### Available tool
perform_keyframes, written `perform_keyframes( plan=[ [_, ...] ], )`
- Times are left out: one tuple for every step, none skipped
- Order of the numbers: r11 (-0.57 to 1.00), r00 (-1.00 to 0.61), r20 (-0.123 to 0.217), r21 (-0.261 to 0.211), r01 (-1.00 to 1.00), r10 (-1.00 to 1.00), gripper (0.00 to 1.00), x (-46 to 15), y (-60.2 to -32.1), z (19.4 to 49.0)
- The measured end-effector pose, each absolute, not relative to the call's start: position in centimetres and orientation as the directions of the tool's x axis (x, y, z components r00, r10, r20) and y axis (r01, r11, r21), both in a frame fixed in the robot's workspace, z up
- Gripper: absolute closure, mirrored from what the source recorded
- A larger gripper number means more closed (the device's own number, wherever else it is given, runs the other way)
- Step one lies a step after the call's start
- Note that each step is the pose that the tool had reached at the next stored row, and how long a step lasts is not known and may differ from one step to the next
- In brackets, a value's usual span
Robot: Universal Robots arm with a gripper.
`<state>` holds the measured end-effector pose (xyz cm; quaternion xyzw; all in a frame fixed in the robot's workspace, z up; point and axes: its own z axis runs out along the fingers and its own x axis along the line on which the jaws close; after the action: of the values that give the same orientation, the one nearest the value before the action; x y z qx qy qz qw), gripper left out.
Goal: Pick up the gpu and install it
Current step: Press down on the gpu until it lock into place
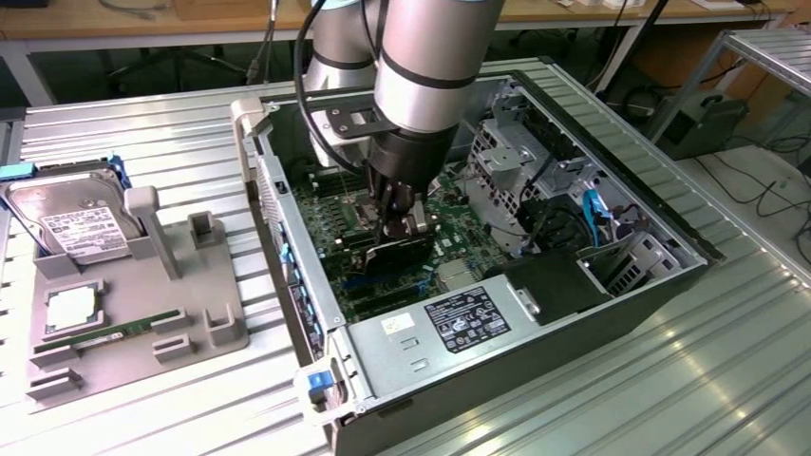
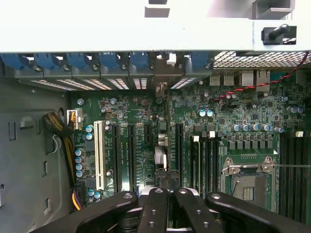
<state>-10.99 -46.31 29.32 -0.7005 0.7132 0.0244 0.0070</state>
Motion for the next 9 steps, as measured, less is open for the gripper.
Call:
perform_keyframes(
  plan=[
    [0.017, -0.019, -0.044, 0.025, -1.0, -0.999, 0.89, -11.0, -46.2, 29.2],
    [0.017, -0.019, -0.044, 0.024, -1.0, -0.999, 0.89, -11.1, -46.1, 29.2],
    [0.017, -0.018, -0.044, 0.023, -1.0, -0.999, 0.89, -11.2, -46.1, 29.1],
    [0.017, -0.018, -0.044, 0.023, -1.0, -0.999, 0.89, -11.3, -45.9, 28.9],
    [0.017, -0.018, -0.044, 0.023, -1.0, -0.999, 0.89, -11.4, -45.9, 28.8],
    [0.017, -0.018, -0.044, 0.022, -1.0, -0.999, 0.89, -11.5, -45.8, 28.6],
    [0.017, -0.018, -0.044, 0.022, -1.0, -0.999, 0.89, -11.6, -45.7, 28.4],
    [0.017, -0.018, -0.044, 0.022, -1.0, -0.999, 0.89, -11.7, -45.6, 28.0],
    [0.017, -0.018, -0.044, 0.022, -1.0, -0.999, 0.89, -11.7, -45.6, 27.8]
  ],
)
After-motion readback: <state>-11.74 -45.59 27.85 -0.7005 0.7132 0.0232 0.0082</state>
